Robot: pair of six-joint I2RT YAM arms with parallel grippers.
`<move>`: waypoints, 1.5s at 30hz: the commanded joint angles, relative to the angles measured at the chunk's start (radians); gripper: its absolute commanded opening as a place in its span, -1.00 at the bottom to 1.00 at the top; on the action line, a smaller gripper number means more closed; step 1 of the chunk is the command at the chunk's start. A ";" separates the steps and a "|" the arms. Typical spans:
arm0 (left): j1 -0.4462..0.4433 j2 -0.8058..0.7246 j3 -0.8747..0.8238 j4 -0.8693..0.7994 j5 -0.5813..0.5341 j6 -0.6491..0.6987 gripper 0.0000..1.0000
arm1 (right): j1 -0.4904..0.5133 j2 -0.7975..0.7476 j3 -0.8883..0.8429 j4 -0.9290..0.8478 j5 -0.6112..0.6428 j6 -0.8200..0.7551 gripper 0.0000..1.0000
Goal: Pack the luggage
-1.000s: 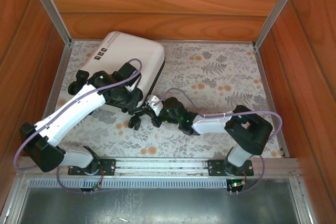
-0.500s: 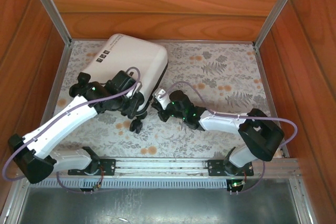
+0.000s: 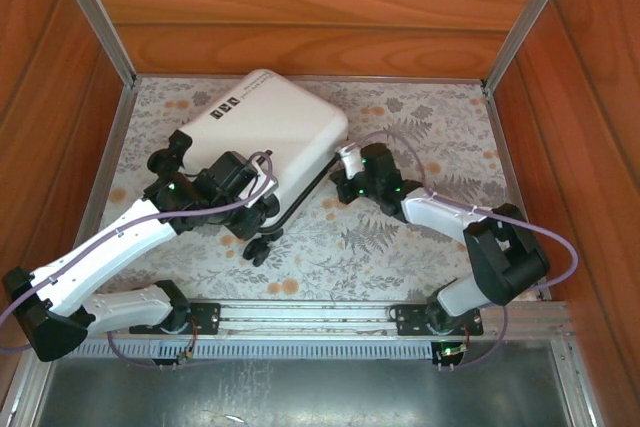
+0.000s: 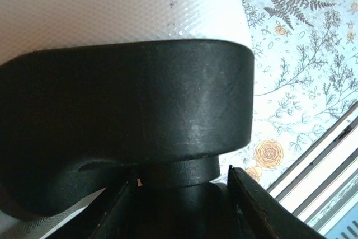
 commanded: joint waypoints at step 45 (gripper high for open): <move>-0.070 -0.571 -0.350 0.301 -0.075 0.466 0.71 | -0.480 0.356 0.549 -0.127 -0.424 -0.188 -1.00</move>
